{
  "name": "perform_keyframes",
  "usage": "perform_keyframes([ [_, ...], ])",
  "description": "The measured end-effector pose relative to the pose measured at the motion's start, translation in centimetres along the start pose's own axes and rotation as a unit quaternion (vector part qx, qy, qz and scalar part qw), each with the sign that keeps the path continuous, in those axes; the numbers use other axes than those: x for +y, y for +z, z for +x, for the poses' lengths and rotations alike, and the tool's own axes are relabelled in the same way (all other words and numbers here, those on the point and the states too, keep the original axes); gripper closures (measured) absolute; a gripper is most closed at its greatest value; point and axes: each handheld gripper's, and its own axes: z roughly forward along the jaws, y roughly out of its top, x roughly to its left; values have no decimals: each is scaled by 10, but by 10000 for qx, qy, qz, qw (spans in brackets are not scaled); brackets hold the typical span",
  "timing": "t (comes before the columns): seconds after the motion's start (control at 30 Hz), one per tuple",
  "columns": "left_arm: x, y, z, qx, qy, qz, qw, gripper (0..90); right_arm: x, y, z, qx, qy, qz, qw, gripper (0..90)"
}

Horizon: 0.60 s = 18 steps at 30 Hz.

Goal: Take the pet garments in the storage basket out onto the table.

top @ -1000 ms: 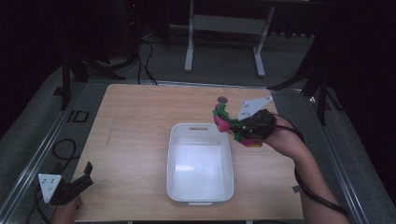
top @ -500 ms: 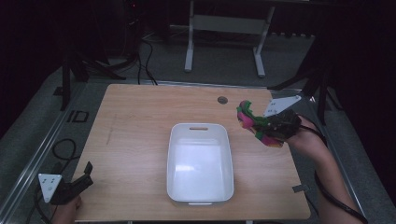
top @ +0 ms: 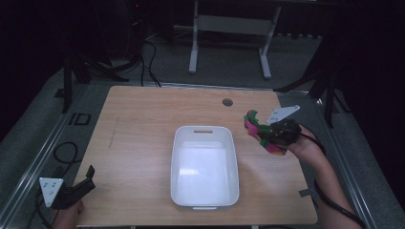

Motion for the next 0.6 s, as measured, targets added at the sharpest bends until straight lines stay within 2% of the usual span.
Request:
perform_keyframes([
  [0.17, 0, 0, 0, 2, -3, -15, 10000, 12, -12, 25, 1, 49, 83, 36, 9999, 750],
  [0.23, 0, 0, 0, 6, 4, -18, 10000, 12, -17, 35, 2, -3, 115, 69, 9999, 745],
  [0.3, 0, 0, 0, 4, 4, -19, 10000, 12, -22, 45, 2, 23, 217, 79, 9997, 746],
  [0.6, 0, 0, 0, -20, 5, -26, 10000, 12, -41, 83, 1, -43, 284, 394, 9988, 746],
])
